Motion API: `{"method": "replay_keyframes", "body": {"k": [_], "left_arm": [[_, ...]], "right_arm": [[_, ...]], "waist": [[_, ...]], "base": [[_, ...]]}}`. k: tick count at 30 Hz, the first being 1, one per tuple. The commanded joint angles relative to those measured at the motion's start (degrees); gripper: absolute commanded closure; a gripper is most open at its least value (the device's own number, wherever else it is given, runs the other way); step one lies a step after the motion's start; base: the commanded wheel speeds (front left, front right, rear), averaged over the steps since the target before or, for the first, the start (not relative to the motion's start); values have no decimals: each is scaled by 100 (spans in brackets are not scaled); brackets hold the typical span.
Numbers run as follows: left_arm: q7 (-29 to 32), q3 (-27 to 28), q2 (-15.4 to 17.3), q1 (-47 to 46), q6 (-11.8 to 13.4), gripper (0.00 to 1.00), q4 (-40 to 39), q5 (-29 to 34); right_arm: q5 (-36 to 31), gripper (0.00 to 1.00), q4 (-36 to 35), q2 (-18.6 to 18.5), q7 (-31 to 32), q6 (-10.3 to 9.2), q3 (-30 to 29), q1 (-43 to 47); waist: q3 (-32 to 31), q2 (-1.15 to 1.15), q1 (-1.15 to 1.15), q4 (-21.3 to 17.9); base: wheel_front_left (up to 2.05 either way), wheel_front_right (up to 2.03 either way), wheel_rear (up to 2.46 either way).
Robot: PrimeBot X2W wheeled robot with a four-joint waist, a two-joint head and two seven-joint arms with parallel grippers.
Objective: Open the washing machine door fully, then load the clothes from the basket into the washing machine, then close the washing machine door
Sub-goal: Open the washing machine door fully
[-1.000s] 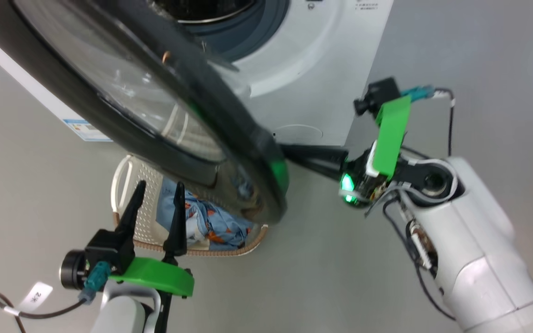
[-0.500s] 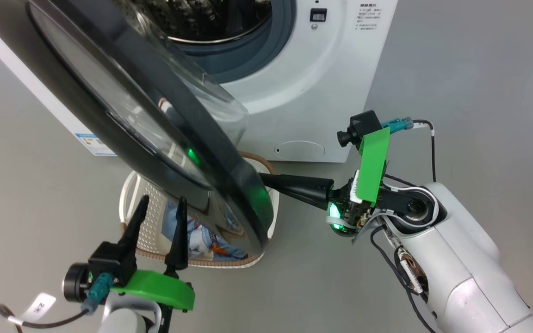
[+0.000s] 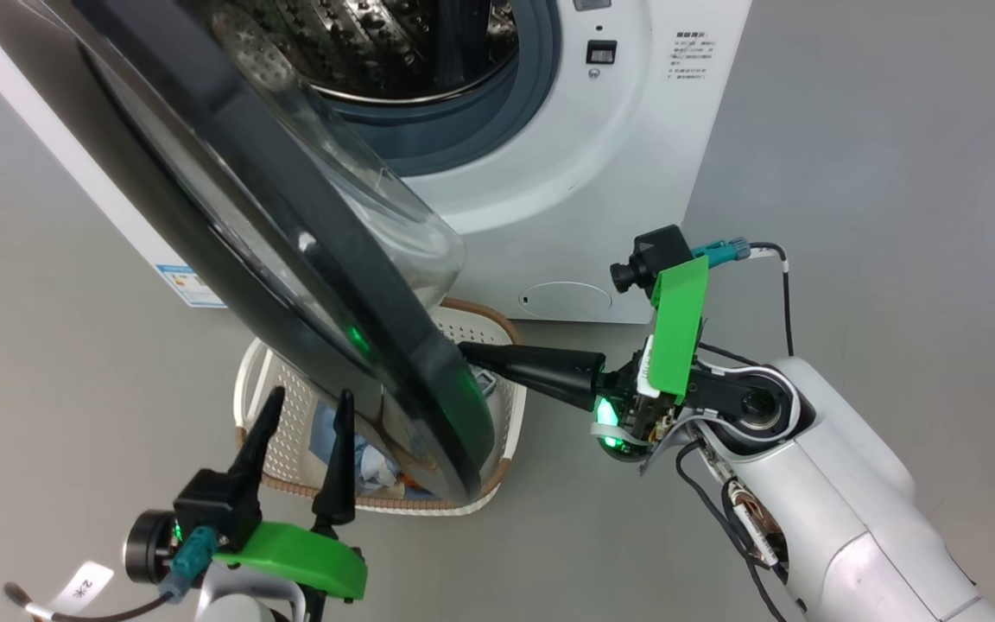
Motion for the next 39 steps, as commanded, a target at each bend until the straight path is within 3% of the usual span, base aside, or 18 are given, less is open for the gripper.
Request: {"method": "replay_keyframes", "body": {"k": [1,14,32,34,35,39], "left_arm": [[-54,146,105,-9,-32,0,-88,28],[-54,176,105,17,-13,0,-110,-5],[-54,309,105,140,-56,0,-89,87],[-54,340,105,166,-58,0,-87,102],[-54,356,105,179,-63,0,-85,107],[-54,408,105,247,-97,0,-53,128]], "right_arm": [[70,100,-164,174,-24,43,87,84],[275,100,-272,71,-392,43,-138,189],[540,100,-1168,-603,-1225,43,-1344,1330],[496,62,-1317,-664,-1328,43,-1470,1549],[486,3,-1391,-683,-1368,43,-1531,1661],[299,0,-1626,-745,-1602,43,-1732,2165]], "waist": [[-20,0,0,2],[-52,0,0,-55],[-213,0,0,-206],[-239,0,0,-236],[-247,0,0,-248],[-310,0,0,-312]], "base": [[0,0,0],[0,0,0],[0,0,0],[0,0,0],[0,0,0],[0,0,0]]}}
